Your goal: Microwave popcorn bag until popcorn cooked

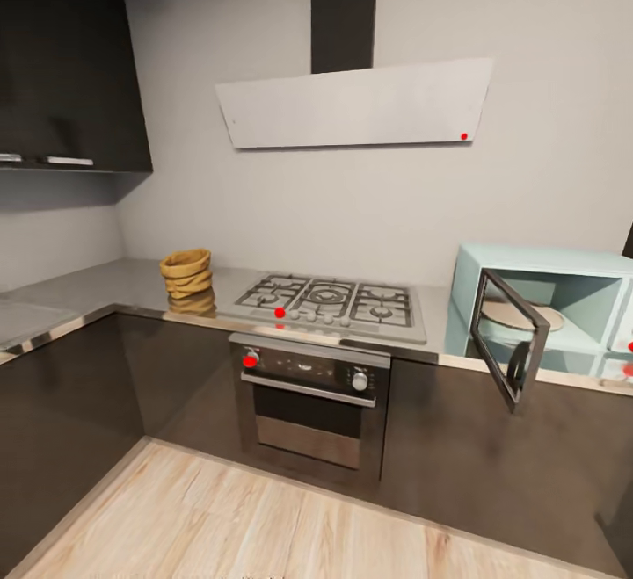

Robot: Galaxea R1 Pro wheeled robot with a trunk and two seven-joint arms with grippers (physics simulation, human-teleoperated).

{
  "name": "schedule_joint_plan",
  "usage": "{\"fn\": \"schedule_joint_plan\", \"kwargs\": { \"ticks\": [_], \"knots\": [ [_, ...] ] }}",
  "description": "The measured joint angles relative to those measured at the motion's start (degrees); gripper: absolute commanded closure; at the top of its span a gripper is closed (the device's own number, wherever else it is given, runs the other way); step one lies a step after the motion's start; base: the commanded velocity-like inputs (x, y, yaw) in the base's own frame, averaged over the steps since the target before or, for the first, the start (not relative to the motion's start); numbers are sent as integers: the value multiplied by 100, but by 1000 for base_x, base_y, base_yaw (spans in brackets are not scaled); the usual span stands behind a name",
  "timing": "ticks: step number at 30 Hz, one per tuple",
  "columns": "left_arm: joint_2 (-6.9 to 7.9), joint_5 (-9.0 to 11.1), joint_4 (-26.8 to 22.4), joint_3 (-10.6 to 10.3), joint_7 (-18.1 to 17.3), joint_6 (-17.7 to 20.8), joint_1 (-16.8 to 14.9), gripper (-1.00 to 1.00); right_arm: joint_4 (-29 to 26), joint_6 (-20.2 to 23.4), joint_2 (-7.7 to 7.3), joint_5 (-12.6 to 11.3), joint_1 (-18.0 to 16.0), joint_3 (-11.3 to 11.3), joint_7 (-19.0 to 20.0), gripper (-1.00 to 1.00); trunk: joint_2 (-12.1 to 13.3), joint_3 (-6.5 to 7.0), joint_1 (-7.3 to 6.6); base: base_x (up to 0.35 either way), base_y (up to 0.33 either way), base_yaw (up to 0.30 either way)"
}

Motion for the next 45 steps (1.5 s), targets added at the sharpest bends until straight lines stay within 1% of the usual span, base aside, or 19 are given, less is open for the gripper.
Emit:
{"fn": "schedule_joint_plan", "kwargs": {
  "ticks": [10, 39, 45],
  "knots": [
    [1, -45, -5, -10, 0, -7, 0, -100, 0, -8, 0, 6, -1, 0, 3, -100, 0, 0, 0, 0, 0, 300],
    [8, -1, -8, 7, 0, -12, -1, -100, -3, -115, 9, 4, 0, -1, 1, -100, 0, 0, 0, 0, 0, 300],
    [8, -2, -7, 7, 0, -11, -1, -100, -3, -108, 61, 1, -1, -1, 6, -100, 0, 0, 0, 0, 0, 299]
  ]
}}
